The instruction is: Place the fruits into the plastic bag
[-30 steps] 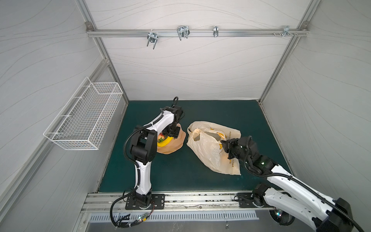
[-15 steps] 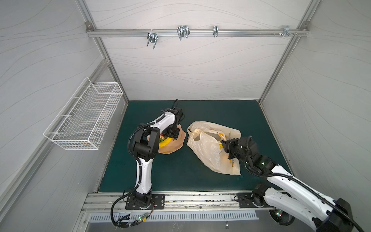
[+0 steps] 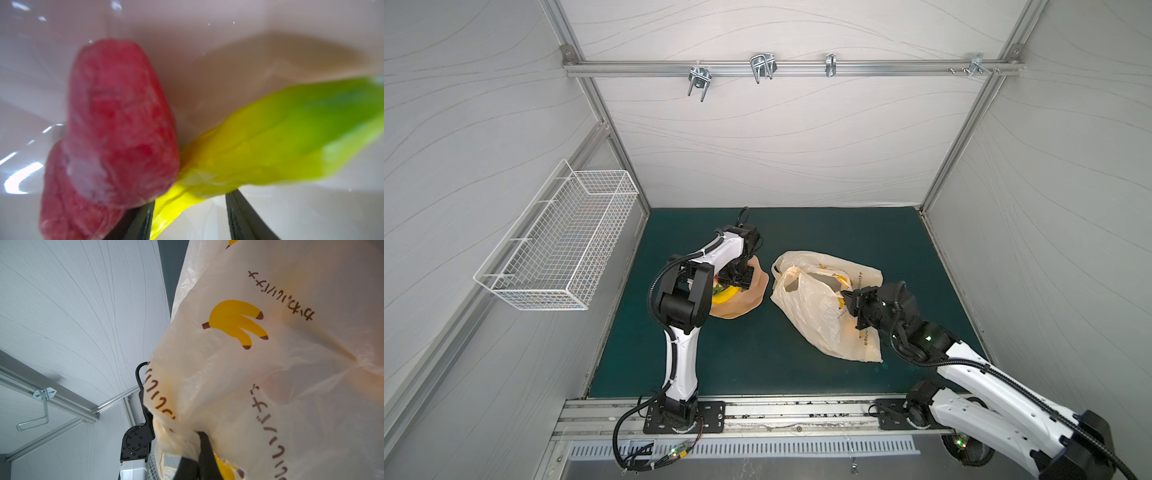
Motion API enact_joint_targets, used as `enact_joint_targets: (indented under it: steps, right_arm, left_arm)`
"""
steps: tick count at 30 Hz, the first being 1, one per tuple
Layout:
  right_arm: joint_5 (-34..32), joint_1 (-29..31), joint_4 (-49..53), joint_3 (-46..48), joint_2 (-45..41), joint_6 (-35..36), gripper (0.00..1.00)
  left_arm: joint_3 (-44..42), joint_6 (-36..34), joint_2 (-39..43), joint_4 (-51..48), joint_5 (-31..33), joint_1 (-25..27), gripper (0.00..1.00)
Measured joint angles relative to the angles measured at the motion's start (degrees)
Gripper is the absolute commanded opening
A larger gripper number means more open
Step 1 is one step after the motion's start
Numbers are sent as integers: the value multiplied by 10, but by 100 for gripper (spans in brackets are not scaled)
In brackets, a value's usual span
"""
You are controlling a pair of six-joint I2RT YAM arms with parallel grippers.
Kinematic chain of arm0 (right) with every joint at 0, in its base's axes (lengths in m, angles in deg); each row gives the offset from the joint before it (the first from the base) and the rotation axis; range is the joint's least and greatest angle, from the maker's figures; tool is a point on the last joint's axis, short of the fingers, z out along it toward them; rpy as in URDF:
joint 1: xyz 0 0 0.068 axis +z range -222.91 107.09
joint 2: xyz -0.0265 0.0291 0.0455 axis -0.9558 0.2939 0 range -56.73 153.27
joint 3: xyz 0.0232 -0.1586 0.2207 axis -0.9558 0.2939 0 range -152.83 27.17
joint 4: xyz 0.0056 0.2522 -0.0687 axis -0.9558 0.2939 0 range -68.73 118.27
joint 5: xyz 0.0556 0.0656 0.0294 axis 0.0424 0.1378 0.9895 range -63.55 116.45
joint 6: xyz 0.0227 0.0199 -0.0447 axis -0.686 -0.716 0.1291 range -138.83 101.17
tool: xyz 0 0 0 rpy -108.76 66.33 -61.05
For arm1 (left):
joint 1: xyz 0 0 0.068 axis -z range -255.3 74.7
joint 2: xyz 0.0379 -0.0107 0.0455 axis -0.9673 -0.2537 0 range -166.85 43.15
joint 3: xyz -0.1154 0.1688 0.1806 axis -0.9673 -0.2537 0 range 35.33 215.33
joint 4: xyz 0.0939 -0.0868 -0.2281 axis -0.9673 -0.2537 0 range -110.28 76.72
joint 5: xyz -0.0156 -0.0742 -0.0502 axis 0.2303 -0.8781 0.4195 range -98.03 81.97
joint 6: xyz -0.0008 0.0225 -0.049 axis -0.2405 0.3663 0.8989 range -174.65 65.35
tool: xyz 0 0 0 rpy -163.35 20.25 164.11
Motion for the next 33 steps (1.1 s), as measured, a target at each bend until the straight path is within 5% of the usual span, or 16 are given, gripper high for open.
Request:
enact_joint_targets:
  steps: [8, 33]
  right_arm:
    - [-4, 2, 0, 0, 2, 0, 0]
    - [-12, 7, 0, 0, 3, 0, 0]
  left_arm:
    - [-27, 6, 0, 12, -11, 0, 33]
    - [-48, 3, 60, 31, -22, 0, 0]
